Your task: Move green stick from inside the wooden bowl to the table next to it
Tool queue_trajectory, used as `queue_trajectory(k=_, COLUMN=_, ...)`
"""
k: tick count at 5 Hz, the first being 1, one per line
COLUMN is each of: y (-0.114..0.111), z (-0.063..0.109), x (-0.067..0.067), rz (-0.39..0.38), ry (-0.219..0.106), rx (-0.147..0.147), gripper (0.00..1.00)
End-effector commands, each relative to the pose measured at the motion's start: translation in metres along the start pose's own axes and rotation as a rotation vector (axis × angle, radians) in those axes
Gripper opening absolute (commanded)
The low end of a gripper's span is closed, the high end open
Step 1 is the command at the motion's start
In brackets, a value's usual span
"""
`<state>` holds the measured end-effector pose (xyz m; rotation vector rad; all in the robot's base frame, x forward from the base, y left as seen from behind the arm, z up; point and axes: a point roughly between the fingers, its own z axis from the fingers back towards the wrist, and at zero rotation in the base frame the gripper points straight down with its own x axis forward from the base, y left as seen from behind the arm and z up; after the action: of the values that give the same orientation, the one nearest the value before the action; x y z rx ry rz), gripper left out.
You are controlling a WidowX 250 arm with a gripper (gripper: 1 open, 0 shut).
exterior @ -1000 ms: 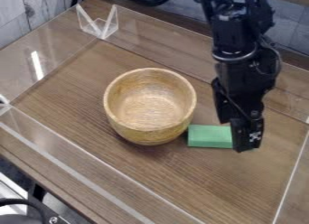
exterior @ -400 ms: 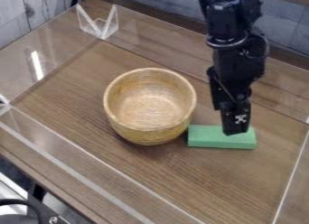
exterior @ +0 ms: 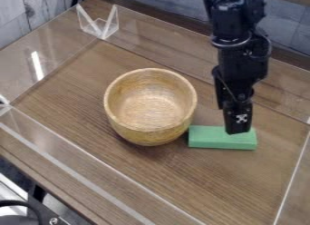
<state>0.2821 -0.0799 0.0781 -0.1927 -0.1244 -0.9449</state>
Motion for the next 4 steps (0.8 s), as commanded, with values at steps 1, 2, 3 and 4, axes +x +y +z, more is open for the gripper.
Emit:
queue_trajectory(k=1, y=0.009, z=0.012, x=0.005, rz=-0.006, ry=-0.036, rx=0.044, gripper=1.0)
queue_trajectory(k=2, y=0.012, z=0.013, x=0.003, rz=0.001, ry=-0.039, rx=0.055, gripper=1.0)
queue_trajectory(k=3, y=0.02, z=0.022, x=0.005, rz=0.032, ry=-0.045, rx=0.074, gripper=1.0)
queue_trajectory(k=4, y=0.03, z=0.036, x=0.005, rz=0.072, ry=-0.057, rx=0.105, gripper=1.0)
